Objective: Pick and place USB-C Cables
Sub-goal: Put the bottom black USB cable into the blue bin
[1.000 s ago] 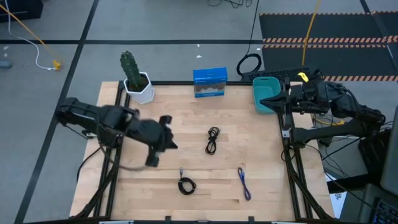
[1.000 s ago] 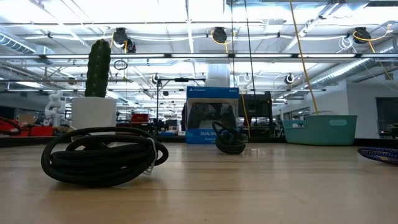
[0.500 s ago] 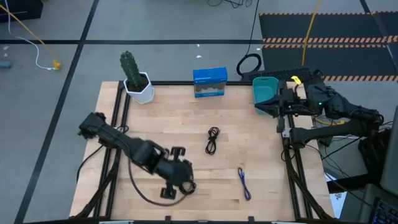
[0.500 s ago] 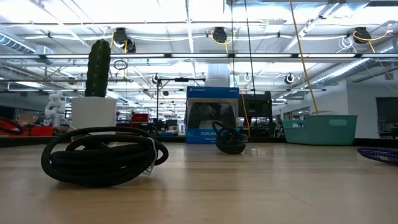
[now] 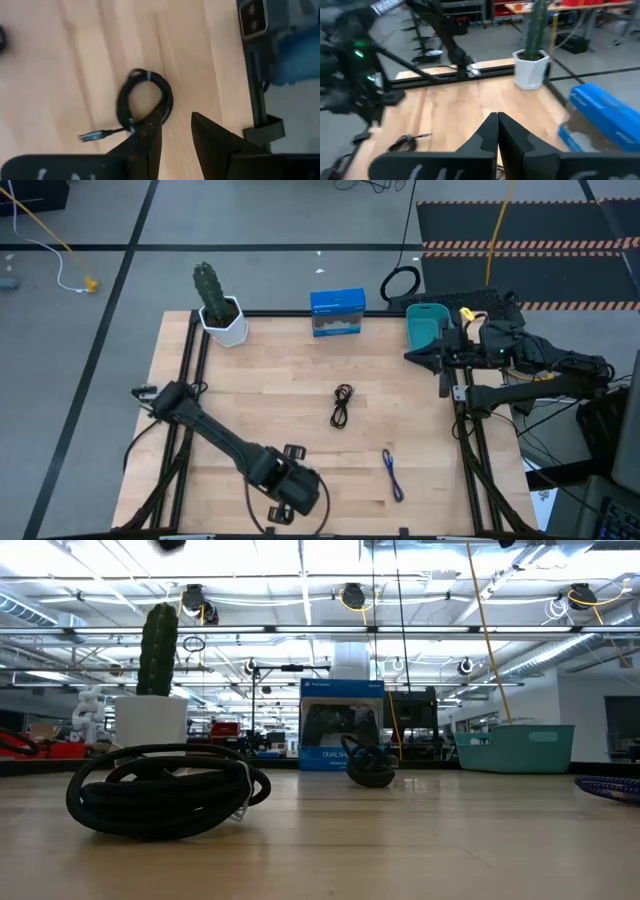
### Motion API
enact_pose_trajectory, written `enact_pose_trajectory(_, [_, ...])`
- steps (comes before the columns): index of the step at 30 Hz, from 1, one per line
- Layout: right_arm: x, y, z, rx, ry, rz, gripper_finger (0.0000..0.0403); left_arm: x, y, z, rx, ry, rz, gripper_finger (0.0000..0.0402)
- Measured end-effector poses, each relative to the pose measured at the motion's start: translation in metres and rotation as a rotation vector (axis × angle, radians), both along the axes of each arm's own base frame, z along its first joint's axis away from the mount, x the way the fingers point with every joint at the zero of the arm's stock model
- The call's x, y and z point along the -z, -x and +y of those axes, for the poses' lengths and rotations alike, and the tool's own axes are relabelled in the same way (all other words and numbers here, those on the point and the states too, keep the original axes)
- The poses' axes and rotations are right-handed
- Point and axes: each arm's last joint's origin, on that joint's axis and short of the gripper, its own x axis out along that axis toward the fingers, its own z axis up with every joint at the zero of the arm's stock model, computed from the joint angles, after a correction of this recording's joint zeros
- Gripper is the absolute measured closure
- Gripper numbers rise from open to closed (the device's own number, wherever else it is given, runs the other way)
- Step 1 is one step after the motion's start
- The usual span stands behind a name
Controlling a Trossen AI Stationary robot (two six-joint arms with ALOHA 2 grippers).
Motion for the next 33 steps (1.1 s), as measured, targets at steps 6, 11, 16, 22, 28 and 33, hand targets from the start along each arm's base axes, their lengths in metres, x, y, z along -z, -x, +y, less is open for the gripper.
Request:
enact_pose_trajectory(6, [0.001, -0.001, 0.005, -0.063, -0.043, 0.001, 0.0403, 0.031, -0.007, -0.01, 0.029, -0.023, 0.068, 0.0293])
enact_pose_trajectory(11, [0.001, -0.001, 0.007, -0.081, -0.048, 0.001, 0.0403, 0.049, -0.009, -0.014, 0.051, -0.055, 0.096, 0.0292])
enact_pose_trajectory(16, [0.001, -0.001, 0.009, -0.093, -0.05, 0.002, 0.0403, 0.064, -0.01, -0.018, 0.086, -0.093, 0.114, 0.0292])
enact_pose_trajectory(22, [0.001, -0.001, 0.009, -0.09, -0.065, 0.001, 0.0403, 0.068, -0.01, -0.019, 0.09, -0.185, 0.07, 0.0275])
enact_pose_trajectory(28, [0.001, -0.001, 0.009, -0.089, -0.065, 0.002, 0.0403, 0.068, -0.009, -0.024, 0.094, -0.201, 0.04, 0.0194])
enact_pose_trajectory(33, [0.001, -0.001, 0.009, -0.089, -0.065, 0.002, 0.0403, 0.068, -0.01, -0.028, 0.098, -0.181, 0.009, 0.0152])
